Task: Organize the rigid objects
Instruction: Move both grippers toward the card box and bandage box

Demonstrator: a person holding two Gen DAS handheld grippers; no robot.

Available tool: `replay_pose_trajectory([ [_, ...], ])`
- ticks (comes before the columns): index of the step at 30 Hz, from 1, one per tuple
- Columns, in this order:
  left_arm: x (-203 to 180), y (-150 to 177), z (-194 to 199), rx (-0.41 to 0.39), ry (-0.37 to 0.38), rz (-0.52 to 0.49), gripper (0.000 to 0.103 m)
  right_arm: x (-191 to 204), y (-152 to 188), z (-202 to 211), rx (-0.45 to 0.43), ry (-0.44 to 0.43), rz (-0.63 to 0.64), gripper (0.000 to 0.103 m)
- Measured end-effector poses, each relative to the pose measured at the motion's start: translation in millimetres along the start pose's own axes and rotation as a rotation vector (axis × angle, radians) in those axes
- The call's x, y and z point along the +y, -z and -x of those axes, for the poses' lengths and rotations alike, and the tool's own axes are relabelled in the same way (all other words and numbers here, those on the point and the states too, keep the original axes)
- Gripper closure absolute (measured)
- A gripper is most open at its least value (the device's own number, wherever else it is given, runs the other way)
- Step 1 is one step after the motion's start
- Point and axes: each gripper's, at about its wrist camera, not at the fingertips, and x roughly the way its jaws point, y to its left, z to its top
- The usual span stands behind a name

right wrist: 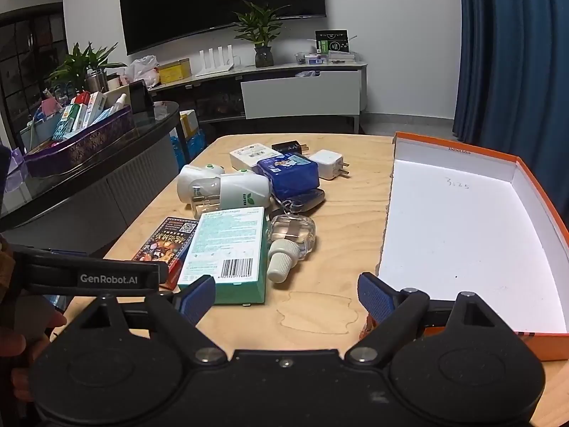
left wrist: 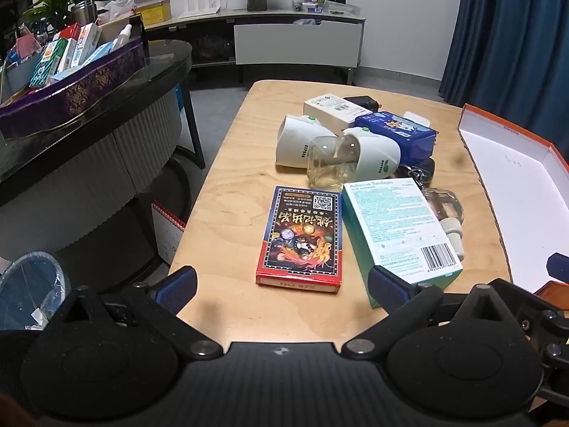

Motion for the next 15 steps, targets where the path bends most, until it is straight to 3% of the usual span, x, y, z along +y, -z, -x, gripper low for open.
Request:
replay_pose_trajectory([
  [15, 2.7, 1.6, -3.9, 0.005, 0.005, 0.003, 0.0, 5.4, 1.3, -2.8, -0.002, -0.001, 0.002, 0.001],
])
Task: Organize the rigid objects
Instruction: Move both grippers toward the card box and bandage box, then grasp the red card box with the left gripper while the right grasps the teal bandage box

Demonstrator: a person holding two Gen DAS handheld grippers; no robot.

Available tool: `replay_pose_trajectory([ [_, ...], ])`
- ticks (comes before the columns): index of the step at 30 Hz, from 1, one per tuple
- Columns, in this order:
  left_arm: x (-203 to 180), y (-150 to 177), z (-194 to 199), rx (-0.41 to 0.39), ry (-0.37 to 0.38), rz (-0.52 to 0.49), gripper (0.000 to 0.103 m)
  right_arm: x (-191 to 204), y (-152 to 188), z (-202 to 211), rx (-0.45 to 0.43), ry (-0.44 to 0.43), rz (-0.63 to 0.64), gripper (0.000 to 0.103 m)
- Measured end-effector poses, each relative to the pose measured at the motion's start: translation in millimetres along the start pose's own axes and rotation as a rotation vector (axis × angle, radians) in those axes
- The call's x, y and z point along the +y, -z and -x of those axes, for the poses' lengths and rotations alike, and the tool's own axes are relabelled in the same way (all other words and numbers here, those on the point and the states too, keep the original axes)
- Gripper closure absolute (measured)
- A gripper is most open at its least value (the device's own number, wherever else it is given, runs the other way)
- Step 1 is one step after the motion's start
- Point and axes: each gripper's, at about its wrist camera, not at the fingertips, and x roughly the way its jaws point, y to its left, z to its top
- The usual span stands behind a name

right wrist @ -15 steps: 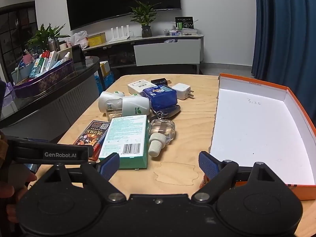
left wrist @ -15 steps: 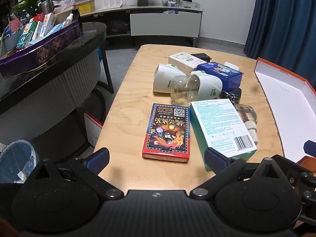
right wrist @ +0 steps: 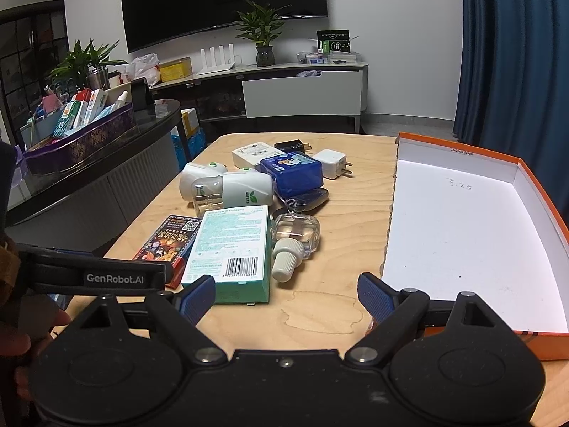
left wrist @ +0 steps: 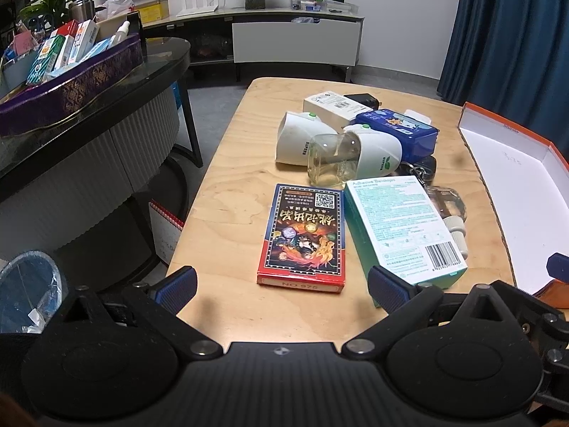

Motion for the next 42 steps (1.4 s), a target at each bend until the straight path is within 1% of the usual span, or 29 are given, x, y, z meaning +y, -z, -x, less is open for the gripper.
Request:
replay_pose_trajectory([
  [11, 3.2, -0.2, -3.3, 0.007, 0.001, 0.005, 0.0, 3.0, 1.2, -2.0, -0.024, -0.007, -0.009, 0.001],
  [14, 5.3, -0.5, -5.8, 0.011, 0.002, 0.01, 0.0, 3.9, 1.4, -3.1, -0.019, -0.005, -0.009, 0.001],
  [15, 5.9, -0.6, -6.9, 0.012, 0.002, 0.011, 0.0, 3.7, 1.5, -4.6, -0.001, 0.002, 0.0, 0.001],
  [17, 7.1, -1.0, -8.6, 0.014, 0.002, 0.012, 0.0, 3.8, 1.6, -4.8, 0.0, 0.004, 0.001, 0.001],
  [18, 7.4, -1.0, -9.3, 0.015, 0.003, 0.012, 0.0, 3.4, 1.8, -4.7, -0.015, 0.001, -0.002, 0.001],
  [21, 7.4, -1.2, -11.2, 0.016, 0.004, 0.01, 0.0, 3.1, 1.9, -7.0, 0.009, 0.003, -0.001, 0.001],
  [27, 7.7, -1.0, -13.5, 0.022, 0.004, 0.011, 0.0, 4.5, 2.3, -10.4, 0.027, 0.002, -0.001, 0.001],
  [33, 9.7, -1.8, -17.7, 0.022, 0.003, 0.008, 0.0, 5.3, 2.5, -10.3, 0.016, 0.004, 0.003, 0.001],
  [39, 9.4, -6.8, -30.5, 0.021, 0.018, -0.016, 0.0, 7.2, 2.5, -10.9, 0.016, -0.002, 0.011, 0.001],
  [42, 5.6, -11.8, -38.3, 0.016, 0.023, -0.046, 0.0, 10.8, 0.8, -12.0, 0.001, 0.001, 0.041, 0.001],
])
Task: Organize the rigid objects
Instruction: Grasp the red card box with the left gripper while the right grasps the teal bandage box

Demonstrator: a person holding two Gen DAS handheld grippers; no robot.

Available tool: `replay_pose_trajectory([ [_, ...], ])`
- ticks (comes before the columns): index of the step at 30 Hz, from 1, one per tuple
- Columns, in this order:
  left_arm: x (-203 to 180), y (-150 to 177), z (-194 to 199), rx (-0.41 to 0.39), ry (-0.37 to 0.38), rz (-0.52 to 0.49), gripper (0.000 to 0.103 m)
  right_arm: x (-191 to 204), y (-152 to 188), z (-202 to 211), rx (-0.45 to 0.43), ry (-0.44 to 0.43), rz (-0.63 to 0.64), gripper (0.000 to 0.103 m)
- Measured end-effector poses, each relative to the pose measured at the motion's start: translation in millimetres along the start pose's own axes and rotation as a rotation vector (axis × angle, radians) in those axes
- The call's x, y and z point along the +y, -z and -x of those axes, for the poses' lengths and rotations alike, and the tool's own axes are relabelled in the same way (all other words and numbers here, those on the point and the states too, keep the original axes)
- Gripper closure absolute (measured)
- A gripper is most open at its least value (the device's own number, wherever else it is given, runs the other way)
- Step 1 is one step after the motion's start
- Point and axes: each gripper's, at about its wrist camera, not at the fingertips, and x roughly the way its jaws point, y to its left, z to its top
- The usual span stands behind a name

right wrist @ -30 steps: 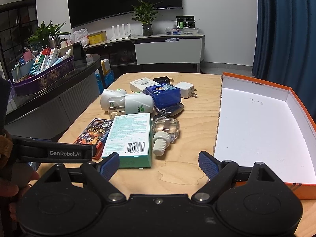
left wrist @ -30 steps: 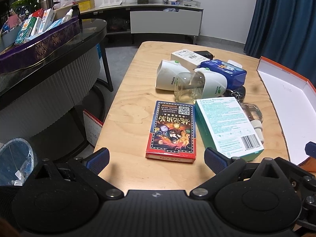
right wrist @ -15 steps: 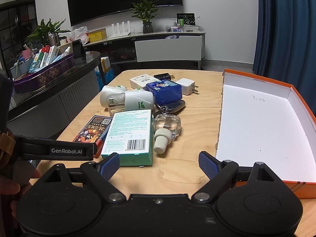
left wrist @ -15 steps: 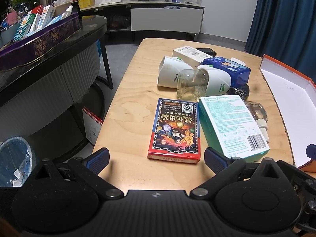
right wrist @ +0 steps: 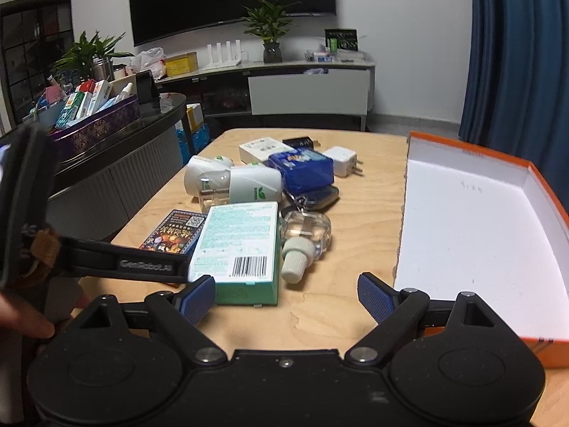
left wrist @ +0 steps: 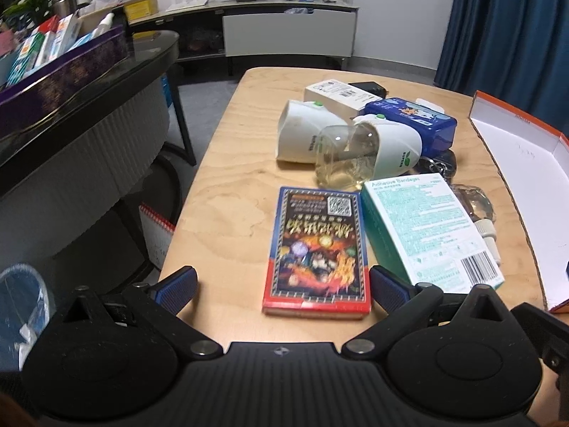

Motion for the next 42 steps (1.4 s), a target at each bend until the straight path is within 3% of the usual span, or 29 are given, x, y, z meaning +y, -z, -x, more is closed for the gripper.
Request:
replay_pose_trajectory([
  [3, -3.1, -2.8, -8.1, -0.009, 0.01, -0.029, 0.009, 5.4, -4.9, -4.2, 0.008, -0.015, 0.044, 0.001],
  [5, -2.2, -3.2, -7.5, -0.032, 0.04, -0.043, 0.022, 9.5, -7.9, -9.9, 0.006, -0.023, 0.077, 0.001],
  [7, -3.3, -3.1, -4.5, -0.048, 0.055, -0.051, 0.043, 13.8, -10.3, -18.0, 0.029, -0.039, 0.081, 0.001],
  [11, 7.6, -2.7, 0.7, -0.066, 0.073, 0.003, 0.043, 24.5, -13.6, -35.6, 0.035, -0.062, 0.118, 0.001],
  [16, 21.2, -6.1, 11.0, -0.122, 0.035, 0.065, 0.043, 39.1, -17.5, -57.7, 0.036, -0.079, 0.186, 0.002],
  [21, 22.2, -7.1, 7.1, -0.117, 0.038, 0.079, 0.043, 45.8, -19.1, -81.5, 0.086, -0.073, 0.183, 0.015],
  [25, 21.4, -6.6, 8.8, -0.126, 0.036, 0.076, 0.043, 40.2, -23.5, -91.3, 0.084, -0.101, 0.14, 0.019],
  [31, 18.9, -7.2, 23.9, -0.171, 0.045, 0.085, 0.044, 23.1, -32.2, -60.6, 0.01, -0.117, 0.11, 0.019],
  [37, -0.7, -11.3, 39.0, -0.218, 0.05, 0.043, 0.045, -13.0, -42.5, -23.2, -0.067, -0.058, 0.075, 0.019],
  [38, -3.5, -12.0, 39.2, -0.216, 0.055, 0.039, 0.053, -21.1, -43.7, -18.0, -0.078, -0.041, 0.062, 0.019],
  [39, -6.2, -13.0, 41.0, -0.217, 0.043, 0.028, 0.084, -28.9, -43.6, -12.0, -0.09, -0.028, 0.052, 0.019],
  [42, -7.2, -18.8, 45.1, -0.204, 0.084, 0.043, 0.084, -53.8, -44.3, 3.6, -0.115, -0.005, 0.006, 0.019],
])
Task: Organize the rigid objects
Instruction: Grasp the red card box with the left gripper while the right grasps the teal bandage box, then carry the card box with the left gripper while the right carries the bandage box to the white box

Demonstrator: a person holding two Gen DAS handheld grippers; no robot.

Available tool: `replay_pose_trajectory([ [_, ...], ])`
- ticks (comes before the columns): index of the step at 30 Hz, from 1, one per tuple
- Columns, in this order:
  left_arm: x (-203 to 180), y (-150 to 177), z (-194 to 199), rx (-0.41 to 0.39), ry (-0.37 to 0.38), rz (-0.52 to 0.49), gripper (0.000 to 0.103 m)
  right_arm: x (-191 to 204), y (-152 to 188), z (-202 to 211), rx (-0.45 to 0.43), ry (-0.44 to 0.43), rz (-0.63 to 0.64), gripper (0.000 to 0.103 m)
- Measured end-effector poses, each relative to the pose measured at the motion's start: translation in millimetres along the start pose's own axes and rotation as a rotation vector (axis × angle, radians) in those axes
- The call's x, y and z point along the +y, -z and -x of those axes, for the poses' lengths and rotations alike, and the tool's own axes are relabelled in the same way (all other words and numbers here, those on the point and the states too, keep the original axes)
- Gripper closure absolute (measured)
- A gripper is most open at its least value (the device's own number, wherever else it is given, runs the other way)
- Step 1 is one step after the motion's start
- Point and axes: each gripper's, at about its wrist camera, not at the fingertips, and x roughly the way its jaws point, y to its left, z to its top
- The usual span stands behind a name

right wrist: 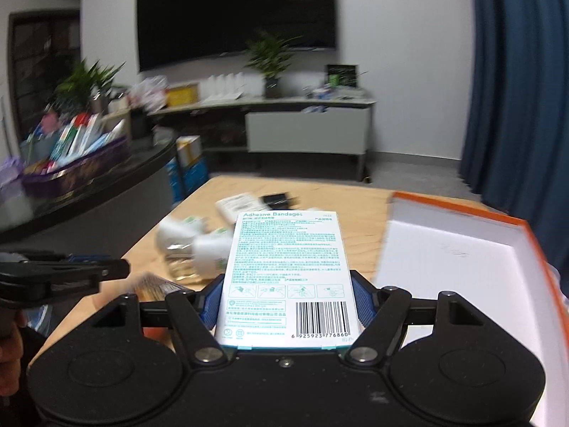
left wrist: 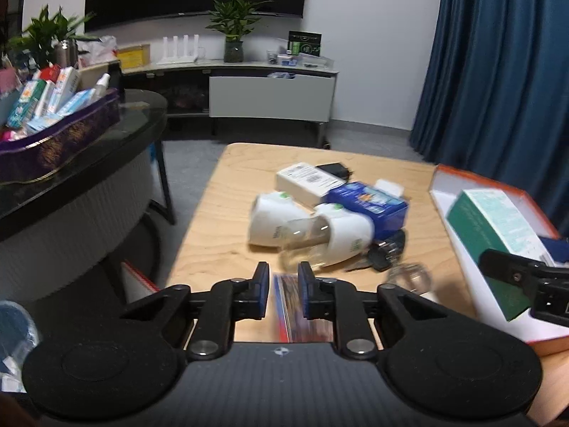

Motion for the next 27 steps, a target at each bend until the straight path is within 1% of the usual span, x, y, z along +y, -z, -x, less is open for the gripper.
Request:
replay_pose_trajectory([
  [2, -2.2, 0.6, -6.2, 0.02, -0.007, -0.012, 0.083, -13.3, 1.6, 5.8, 0.0, 0.011, -0.033, 0.019],
  [3, -2.2, 3.5, -9.4, 0.02, -0.008, -0.007, 0.08, -18.3, 3.0, 7.5, 0.003, 0.015, -0.048, 0.019],
  [4, -1.6, 7.0, -12.8, 0.035, 0.002, 0.001, 0.064, -22.8, 4.8, 10.0, 0.003, 0.016, -0.064, 0.019],
  [5, -2.1, 11.2, -16.7, 0.055, 0.008, 0.01, 0.053, -26.3, 6.6, 12.7, 0.001, 0.015, -0.076, 0.019],
  [6, -4.5, 15.9, -18.6, 0.064, -0.003, 0.01, 0.032, -28.4, 8.2, 15.5, -0.002, 0.015, -0.081, 0.019],
  [7, -8.6, 19.7, -18.6, 0.061, -0.02, 0.0, 0.021, -29.8, 9.5, 17.7, -0.005, 0.014, -0.085, 0.019],
  [9, -18.7, 22.8, -21.4, 0.063, -0.037, -0.015, 0.016, -31.4, 10.2, 20.1, -0.011, 0.006, -0.088, 0.019],
  [11, -29.1, 21.8, -30.2, 0.074, -0.059, -0.047, 0.017, -30.3, 10.1, 21.2, -0.015, 0.002, -0.094, 0.019],
  [13, -35.3, 22.0, -44.8, 0.116, -0.09, -0.078, 0.028, -30.2, 8.7, 22.5, -0.024, -0.006, -0.096, 0.019],
  [15, -34.8, 25.2, -55.2, 0.159, -0.067, -0.069, 0.042, -31.5, 7.1, 24.2, -0.033, -0.002, -0.096, 0.019],
  [17, -35.9, 24.5, -51.4, 0.15, -0.073, -0.059, 0.044, -36.4, 6.4, 25.4, -0.038, 0.005, -0.104, 0.019],
  [19, -33.2, 21.4, -42.1, 0.139, -0.033, -0.01, 0.043, -43.1, 5.7, 25.6, -0.043, 0.021, -0.115, 0.019],
  [22, -43.2, 9.1, -19.7, 0.074, -0.013, -0.019, 0.044, -56.0, 3.1, 26.3, -0.055, 0.041, -0.139, 0.019],
  [24, -53.4, -4.9, -3.4, 0.029, 0.029, -0.016, 0.044, -65.7, -0.9, 27.7, -0.07, 0.055, -0.154, 0.019],
  [27, -82.1, -30.0, 16.9, -0.047, 0.097, -0.038, 0.043, -83.0, -7.7, 30.8, -0.093, 0.099, -0.167, 0.019],
])
